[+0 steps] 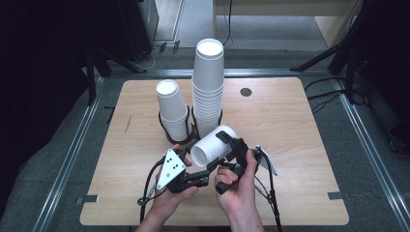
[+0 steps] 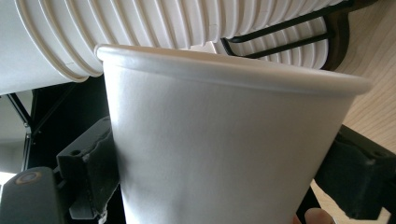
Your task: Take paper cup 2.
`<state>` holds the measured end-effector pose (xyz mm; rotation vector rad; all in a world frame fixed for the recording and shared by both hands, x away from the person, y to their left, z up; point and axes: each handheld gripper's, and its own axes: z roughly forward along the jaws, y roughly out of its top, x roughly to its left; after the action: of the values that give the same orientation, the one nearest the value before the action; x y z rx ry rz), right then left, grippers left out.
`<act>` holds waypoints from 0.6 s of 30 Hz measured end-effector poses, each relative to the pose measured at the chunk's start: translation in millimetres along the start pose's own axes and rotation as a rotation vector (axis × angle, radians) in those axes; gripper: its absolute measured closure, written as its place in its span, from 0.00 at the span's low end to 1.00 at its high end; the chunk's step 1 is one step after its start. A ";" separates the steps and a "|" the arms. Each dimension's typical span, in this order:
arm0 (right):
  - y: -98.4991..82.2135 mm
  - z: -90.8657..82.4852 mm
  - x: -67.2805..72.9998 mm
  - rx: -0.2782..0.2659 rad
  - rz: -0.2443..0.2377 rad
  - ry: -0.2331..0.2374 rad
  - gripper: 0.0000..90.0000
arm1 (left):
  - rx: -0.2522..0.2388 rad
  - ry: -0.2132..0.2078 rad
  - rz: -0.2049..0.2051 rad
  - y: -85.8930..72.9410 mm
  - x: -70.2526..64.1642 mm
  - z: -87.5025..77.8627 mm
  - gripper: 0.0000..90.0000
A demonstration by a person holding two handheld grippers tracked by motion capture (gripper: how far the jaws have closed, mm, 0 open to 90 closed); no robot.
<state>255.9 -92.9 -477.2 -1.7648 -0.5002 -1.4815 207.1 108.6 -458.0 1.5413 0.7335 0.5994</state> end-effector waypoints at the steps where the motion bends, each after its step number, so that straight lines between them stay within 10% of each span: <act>1: 0.1 -0.1 -0.2 -0.001 0.000 0.002 0.12 | -0.002 0.002 0.002 -0.2 -0.2 0.1 0.27; 18: -2.5 -2.9 -2.0 -0.014 -0.022 0.036 0.16 | -0.017 0.002 0.027 -1.1 -2.3 -0.2 0.25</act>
<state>251.7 -93.2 -478.2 -1.7448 -0.4933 -1.5326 205.3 107.0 -458.9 1.5367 0.7084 0.6260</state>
